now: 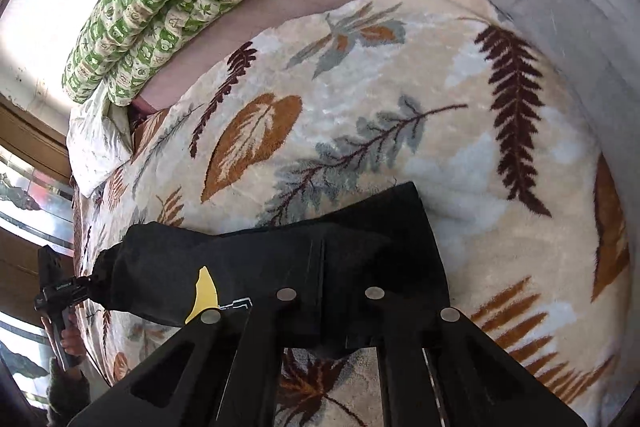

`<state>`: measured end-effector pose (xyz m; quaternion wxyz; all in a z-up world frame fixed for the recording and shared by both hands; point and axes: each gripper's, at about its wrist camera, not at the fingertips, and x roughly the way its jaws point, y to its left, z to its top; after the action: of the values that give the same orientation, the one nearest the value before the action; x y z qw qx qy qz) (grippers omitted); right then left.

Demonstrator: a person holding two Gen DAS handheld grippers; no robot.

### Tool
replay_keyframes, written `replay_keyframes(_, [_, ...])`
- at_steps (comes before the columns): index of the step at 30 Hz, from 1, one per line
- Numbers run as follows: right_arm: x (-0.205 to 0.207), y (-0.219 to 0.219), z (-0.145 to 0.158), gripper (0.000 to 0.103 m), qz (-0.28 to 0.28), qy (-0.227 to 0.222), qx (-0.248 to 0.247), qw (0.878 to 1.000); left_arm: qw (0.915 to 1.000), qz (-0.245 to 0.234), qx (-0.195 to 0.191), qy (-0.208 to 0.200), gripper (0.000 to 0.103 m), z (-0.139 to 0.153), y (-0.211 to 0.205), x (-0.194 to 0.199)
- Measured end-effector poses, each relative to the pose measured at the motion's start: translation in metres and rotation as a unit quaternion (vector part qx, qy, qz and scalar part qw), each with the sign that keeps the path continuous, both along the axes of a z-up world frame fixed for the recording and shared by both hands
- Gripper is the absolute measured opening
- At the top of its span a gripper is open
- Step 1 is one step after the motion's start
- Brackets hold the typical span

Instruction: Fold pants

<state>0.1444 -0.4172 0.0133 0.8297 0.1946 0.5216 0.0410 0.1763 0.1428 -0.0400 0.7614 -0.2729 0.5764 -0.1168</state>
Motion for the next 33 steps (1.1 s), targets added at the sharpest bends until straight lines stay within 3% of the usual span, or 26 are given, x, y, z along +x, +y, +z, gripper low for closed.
replay_keyframes(4, [0.011, 0.008, 0.027, 0.004, 0.011, -0.032, -0.021, 0.999, 0.9981, 0.044, -0.02, -0.037, 0.009, 0.022, 0.019, -0.003])
replay_keyframes(6, [0.015, 0.011, 0.05, 0.004, 0.015, -0.075, -0.017, 0.997, 0.997, 0.043, 0.012, -0.064, 0.009, 0.032, 0.022, -0.006])
replay_keyframes(8, [0.015, 0.011, 0.069, 0.004, 0.019, -0.123, -0.014, 0.992, 0.997, 0.032, 0.037, -0.059, 0.009, 0.027, 0.021, -0.006])
replay_keyframes(10, [0.014, 0.012, 0.068, 0.004, 0.031, -0.148, -0.047, 0.987, 0.9971, 0.022, 0.058, -0.044, 0.009, 0.013, 0.019, -0.005])
replay_keyframes(17, [0.0, -0.014, -0.024, 0.005, 0.032, -0.078, -0.066, 0.994, 0.9966, 0.007, 0.079, -0.022, 0.01, -0.02, 0.02, -0.008])
replay_keyframes(19, [-0.007, -0.021, -0.04, 0.014, 0.029, -0.065, -0.057, 0.996, 0.9971, 0.003, 0.073, -0.02, 0.01, -0.02, 0.021, -0.008])
replay_keyframes(21, [-0.015, -0.03, -0.045, 0.015, 0.024, -0.054, -0.03, 0.998, 0.997, -0.003, 0.075, -0.019, 0.011, -0.021, 0.021, -0.008])
replay_keyframes(23, [-0.022, -0.043, -0.039, 0.028, 0.007, -0.055, -0.013, 0.998, 0.9967, -0.006, 0.079, -0.018, 0.012, -0.021, 0.02, -0.008])
replay_keyframes(26, [-0.027, -0.065, -0.022, 0.038, -0.036, -0.077, 0.036, 0.996, 0.9965, -0.003, 0.082, -0.016, 0.013, -0.022, 0.019, -0.008])
replay_keyframes(28, [-0.022, -0.072, -0.015, 0.039, -0.058, -0.081, 0.062, 0.993, 0.9962, -0.001, 0.085, -0.018, 0.013, -0.021, 0.018, -0.009])
replay_keyframes(33, [-0.025, -0.044, -0.024, 0.039, -0.053, -0.015, 0.027, 0.998, 0.9941, -0.015, 0.105, -0.022, 0.013, -0.02, 0.012, -0.009])
